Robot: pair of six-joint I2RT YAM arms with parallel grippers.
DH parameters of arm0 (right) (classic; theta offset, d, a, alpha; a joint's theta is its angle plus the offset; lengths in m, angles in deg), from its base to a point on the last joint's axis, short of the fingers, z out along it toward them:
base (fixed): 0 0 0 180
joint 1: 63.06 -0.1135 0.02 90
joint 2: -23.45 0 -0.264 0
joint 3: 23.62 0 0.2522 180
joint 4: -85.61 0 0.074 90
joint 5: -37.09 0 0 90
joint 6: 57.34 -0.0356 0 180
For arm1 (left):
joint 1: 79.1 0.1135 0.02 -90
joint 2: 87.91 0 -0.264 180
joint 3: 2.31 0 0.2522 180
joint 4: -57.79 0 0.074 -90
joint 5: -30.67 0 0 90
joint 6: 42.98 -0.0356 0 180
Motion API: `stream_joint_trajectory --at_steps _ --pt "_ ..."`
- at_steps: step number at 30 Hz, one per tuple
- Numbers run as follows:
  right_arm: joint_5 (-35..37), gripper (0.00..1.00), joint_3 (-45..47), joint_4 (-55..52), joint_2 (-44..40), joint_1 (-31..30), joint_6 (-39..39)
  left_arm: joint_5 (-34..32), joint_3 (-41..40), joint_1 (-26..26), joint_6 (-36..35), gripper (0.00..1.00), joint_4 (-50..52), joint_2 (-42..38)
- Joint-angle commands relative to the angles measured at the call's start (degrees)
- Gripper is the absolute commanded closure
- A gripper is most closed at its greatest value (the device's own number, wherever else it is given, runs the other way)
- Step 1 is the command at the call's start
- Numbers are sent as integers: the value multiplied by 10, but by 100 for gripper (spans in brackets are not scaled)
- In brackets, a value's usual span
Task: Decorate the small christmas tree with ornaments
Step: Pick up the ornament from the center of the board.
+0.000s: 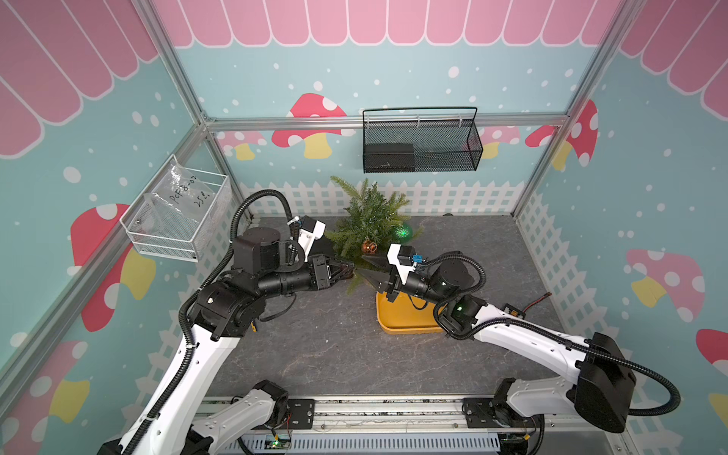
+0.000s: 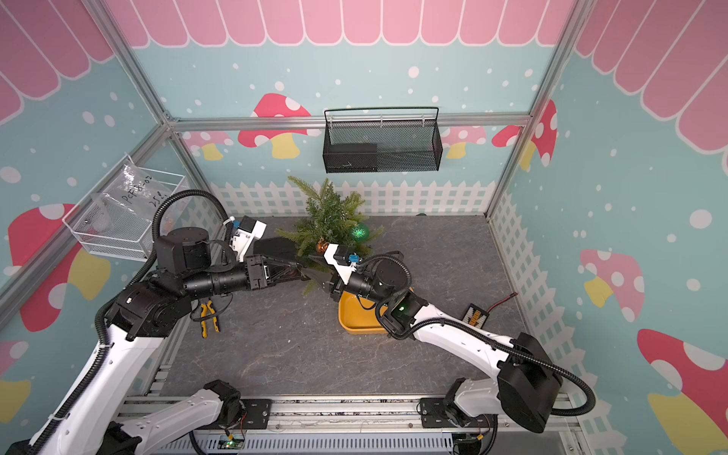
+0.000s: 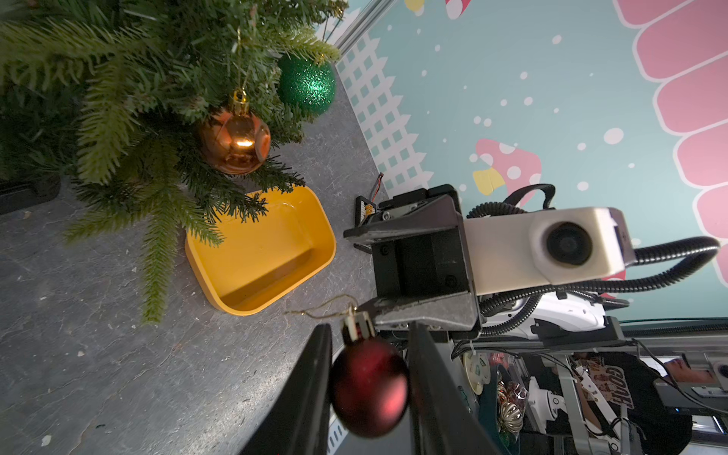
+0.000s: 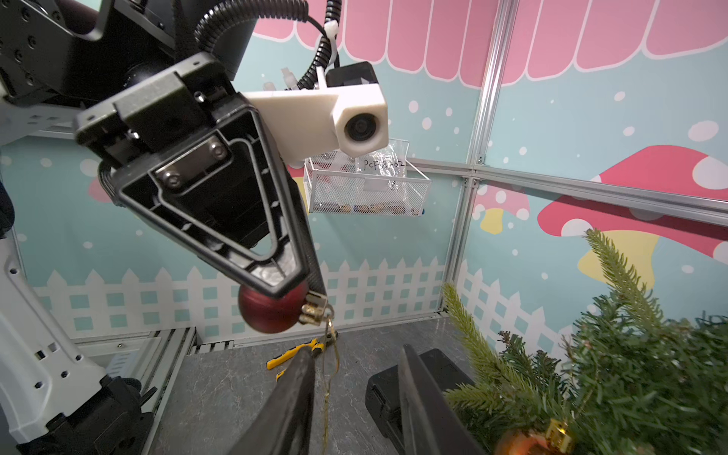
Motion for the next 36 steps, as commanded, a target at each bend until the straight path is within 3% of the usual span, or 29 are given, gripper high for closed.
stream_joint_trajectory --at_steps 1,10,12,15,22,31,36 --pt "-19 65 -18 26 12 -7 6 15 -9 3 -3 87 -9 -9" --pt "-19 80 -37 29 30 -11 5 21 -15 3 -4 87 -14 -9" --pt "-19 91 -39 27 33 -11 4 19 -17 3 -6 87 -14 -12" --pt "-12 99 -37 20 30 -11 7 9 -22 19 -8 88 -10 -19" --pt "40 100 -83 -79 39 -10 34 -24 -53 76 -5 89 -5 -43" --pt "59 100 -224 -216 122 -13 43 -50 -122 140 33 89 -80 -72" --pt "105 100 -334 -343 179 -21 68 -46 -180 194 70 89 -151 -93"
